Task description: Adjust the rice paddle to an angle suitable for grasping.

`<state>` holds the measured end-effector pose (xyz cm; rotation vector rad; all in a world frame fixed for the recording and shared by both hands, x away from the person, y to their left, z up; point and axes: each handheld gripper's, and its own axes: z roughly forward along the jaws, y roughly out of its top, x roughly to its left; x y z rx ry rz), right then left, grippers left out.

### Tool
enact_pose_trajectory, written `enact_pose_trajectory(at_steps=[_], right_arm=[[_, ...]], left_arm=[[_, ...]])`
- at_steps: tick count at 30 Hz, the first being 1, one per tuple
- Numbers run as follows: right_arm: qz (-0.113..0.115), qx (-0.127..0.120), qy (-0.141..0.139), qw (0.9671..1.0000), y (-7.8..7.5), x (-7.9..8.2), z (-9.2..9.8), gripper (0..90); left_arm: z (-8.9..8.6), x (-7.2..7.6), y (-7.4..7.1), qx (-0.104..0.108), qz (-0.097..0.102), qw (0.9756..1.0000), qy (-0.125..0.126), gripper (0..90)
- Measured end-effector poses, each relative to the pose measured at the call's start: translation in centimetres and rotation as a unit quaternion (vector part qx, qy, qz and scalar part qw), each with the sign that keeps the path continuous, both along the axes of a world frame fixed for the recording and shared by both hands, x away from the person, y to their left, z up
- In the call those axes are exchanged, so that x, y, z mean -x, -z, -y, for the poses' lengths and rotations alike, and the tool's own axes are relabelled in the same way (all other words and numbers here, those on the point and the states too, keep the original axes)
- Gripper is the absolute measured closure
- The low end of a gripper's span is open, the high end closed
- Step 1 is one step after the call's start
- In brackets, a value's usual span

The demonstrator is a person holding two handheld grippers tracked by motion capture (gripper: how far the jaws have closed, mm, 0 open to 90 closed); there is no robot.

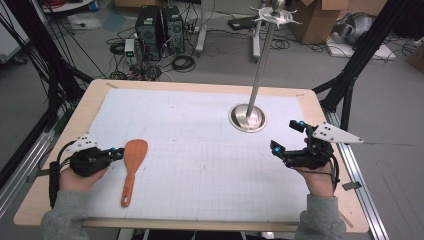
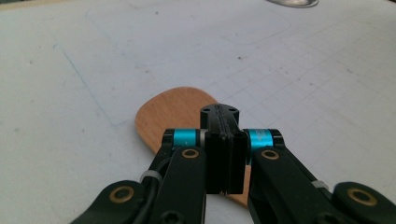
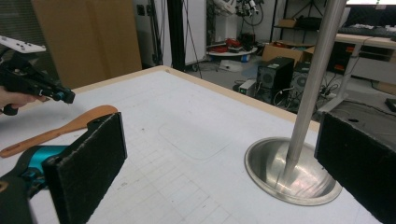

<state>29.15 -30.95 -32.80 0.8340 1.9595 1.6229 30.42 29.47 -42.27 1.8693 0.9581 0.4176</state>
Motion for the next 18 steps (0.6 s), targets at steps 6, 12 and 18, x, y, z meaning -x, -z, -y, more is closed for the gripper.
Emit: enact_pose_trajectory(at_steps=[6,12,18], right_arm=[[-0.004,0.001,0.0,1.0,0.2,-0.1,-0.1,0.9],[-0.003,0.0,-0.001,1.0,0.2,0.0,-0.1,0.9],[-0.005,-0.002,0.0,1.0,0.2,0.0,0.0,0.9]], left_arm=[[-0.3,-0.3,1.0,-0.004,-0.02,0.9998,-0.004,88.8],[-0.3,-0.3,1.4,-0.009,-0.034,0.9993,0.007,88.8],[0.0,0.1,1.9,-0.02,-0.051,0.9984,0.016,88.8]])
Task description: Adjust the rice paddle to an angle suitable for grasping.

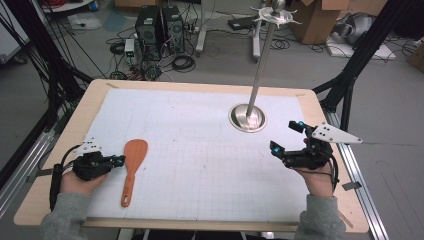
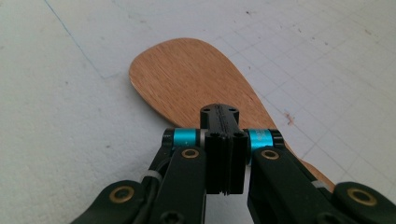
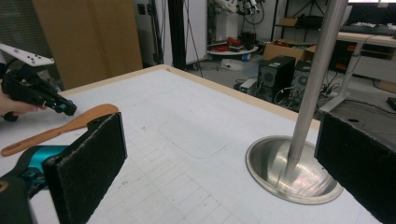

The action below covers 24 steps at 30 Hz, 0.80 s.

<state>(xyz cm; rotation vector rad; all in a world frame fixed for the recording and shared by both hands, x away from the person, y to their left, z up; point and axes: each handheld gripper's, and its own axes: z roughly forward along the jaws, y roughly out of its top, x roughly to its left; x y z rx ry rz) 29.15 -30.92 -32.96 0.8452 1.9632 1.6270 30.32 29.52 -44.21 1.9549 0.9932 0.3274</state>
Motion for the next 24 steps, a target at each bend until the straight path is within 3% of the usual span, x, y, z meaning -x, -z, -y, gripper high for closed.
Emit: enact_pose_trajectory(at_steps=[6,15,24], right_arm=[[0.002,0.0,-0.002,1.0,0.0,-0.1,0.0,0.9],[-0.002,0.004,-0.004,1.0,0.1,-0.2,-0.3,0.8],[-0.005,0.008,-0.009,0.9999,0.3,-0.3,-0.7,0.9]], left_arm=[[0.0,0.5,0.6,-0.011,-0.018,0.9998,0.005,88.8],[0.1,1.4,0.7,-0.004,-0.029,0.9995,0.013,89.1],[0.8,2.0,0.6,-0.011,-0.029,0.9993,0.022,89.2]])
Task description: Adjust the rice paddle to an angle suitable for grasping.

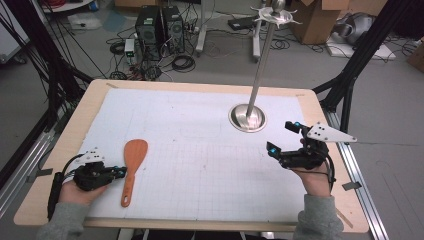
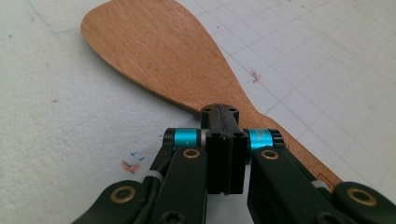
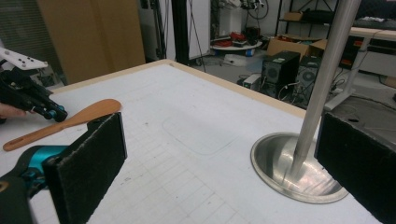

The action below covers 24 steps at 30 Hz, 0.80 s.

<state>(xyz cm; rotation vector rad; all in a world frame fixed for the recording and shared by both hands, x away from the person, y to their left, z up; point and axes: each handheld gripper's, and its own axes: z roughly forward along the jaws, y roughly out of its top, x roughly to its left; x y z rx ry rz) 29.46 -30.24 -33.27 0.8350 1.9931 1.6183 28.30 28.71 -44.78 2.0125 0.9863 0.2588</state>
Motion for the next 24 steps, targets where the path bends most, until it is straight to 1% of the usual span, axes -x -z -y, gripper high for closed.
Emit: enact_pose_trajectory(at_steps=[3,6,9,10,11,12,14,19,20,22,23,24], right_arm=[[-0.002,0.001,0.001,1.0,0.0,0.0,0.1,0.9],[-0.001,-0.001,0.003,1.0,0.0,0.0,0.2,0.9],[-0.002,0.001,0.003,1.0,0.0,0.1,0.3,0.9],[-0.001,0.001,0.002,1.0,0.0,0.1,0.3,0.9],[-0.001,0.001,0.002,1.0,0.0,0.1,0.3,0.9],[-0.001,0.003,0.002,1.0,0.0,0.1,0.2,0.9],[-0.002,0.004,0.002,1.0,0.1,0.1,0.2,0.9],[-0.004,0.007,0.001,1.0,0.2,0.1,0.2,0.9],[-0.005,0.007,0.002,1.0,0.2,0.2,0.2,0.9],[-0.003,0.008,0.002,1.0,0.2,0.2,0.3,0.9],[-0.006,0.007,0.004,1.0,0.2,0.2,0.3,0.9],[-0.006,0.007,0.004,1.0,0.2,0.3,0.3,0.9]], left_arm=[[0.4,-0.1,0.0,-0.002,-0.001,1.0,0.004,89.3],[0.8,-0.2,-0.1,-0.005,0.0,1.0,0.002,89.3],[1.3,-0.4,-0.1,-0.008,0.0,0.9999,0.009,89.3],[1.5,-0.4,-0.1,-0.005,0.0,1.0,0.008,89.3],[1.7,-0.5,-0.1,-0.006,0.0,0.9999,0.01,89.3],[2.2,-0.6,-0.1,-0.006,0.001,0.9999,0.015,89.3],[2.5,-0.7,-0.1,-0.007,0.0,0.9998,0.02,89.3],[3.0,-1.0,-0.1,-0.004,-0.002,0.9998,0.019,89.4],[3.1,-1.1,-0.1,-0.009,-0.001,0.9997,0.021,89.4],[3.6,-1.3,-0.1,-0.002,-0.004,0.9998,0.018,89.4],[3.6,-1.3,-0.1,-0.002,-0.004,0.9998,0.018,89.4],[4.0,-1.4,-0.3,-0.01,-0.006,0.9998,0.015,89.4]])
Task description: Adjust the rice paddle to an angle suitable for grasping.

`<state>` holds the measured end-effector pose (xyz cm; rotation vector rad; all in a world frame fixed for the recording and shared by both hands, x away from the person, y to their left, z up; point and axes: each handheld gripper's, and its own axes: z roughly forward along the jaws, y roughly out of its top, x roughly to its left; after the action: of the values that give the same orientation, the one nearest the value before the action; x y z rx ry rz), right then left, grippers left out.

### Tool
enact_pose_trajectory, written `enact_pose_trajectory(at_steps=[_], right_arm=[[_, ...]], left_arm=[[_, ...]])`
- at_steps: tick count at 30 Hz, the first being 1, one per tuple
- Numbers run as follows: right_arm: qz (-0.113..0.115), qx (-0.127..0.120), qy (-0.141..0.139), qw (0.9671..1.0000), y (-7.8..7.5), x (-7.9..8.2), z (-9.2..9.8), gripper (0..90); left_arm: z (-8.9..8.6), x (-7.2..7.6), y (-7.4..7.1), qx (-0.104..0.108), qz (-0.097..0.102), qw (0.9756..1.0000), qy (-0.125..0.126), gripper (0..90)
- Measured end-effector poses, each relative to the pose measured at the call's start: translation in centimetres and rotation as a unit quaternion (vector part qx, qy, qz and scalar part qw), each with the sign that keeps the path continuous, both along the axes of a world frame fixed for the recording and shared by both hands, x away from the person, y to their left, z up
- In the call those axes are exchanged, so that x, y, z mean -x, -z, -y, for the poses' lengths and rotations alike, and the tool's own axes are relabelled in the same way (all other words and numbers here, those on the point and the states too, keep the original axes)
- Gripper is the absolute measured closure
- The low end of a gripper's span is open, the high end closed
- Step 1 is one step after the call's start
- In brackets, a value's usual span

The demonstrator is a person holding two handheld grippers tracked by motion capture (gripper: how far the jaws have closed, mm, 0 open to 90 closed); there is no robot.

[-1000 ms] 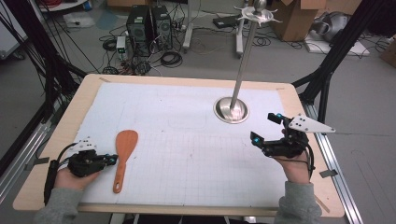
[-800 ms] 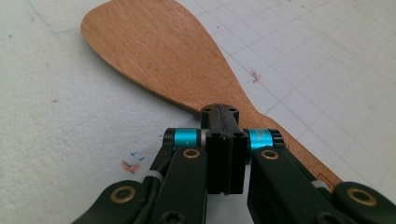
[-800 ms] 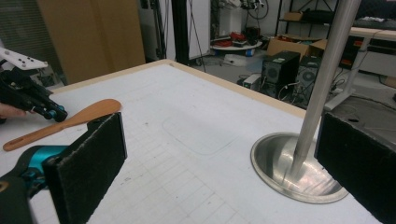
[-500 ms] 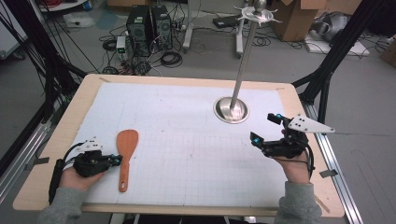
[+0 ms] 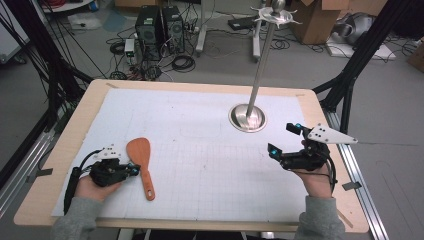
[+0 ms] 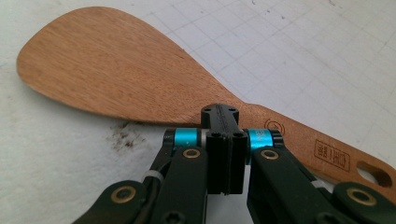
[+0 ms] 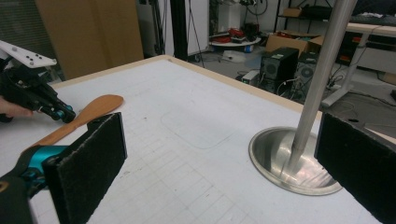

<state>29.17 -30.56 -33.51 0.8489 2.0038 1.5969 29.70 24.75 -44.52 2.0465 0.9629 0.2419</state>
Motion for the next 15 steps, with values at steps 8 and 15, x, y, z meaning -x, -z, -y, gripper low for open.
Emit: enact_pose_trajectory(at_steps=[8,15], right_arm=[[0.0,-0.002,0.009,1.0,0.0,0.5,0.7,0.9],[-0.004,0.007,0.007,0.9999,0.3,0.6,0.6,0.9]], left_arm=[[0.9,-0.6,-0.1,-0.007,-0.001,1.0,0.0,89.4],[1.8,-1.1,-0.1,-0.007,-0.001,1.0,0.005,89.4]])
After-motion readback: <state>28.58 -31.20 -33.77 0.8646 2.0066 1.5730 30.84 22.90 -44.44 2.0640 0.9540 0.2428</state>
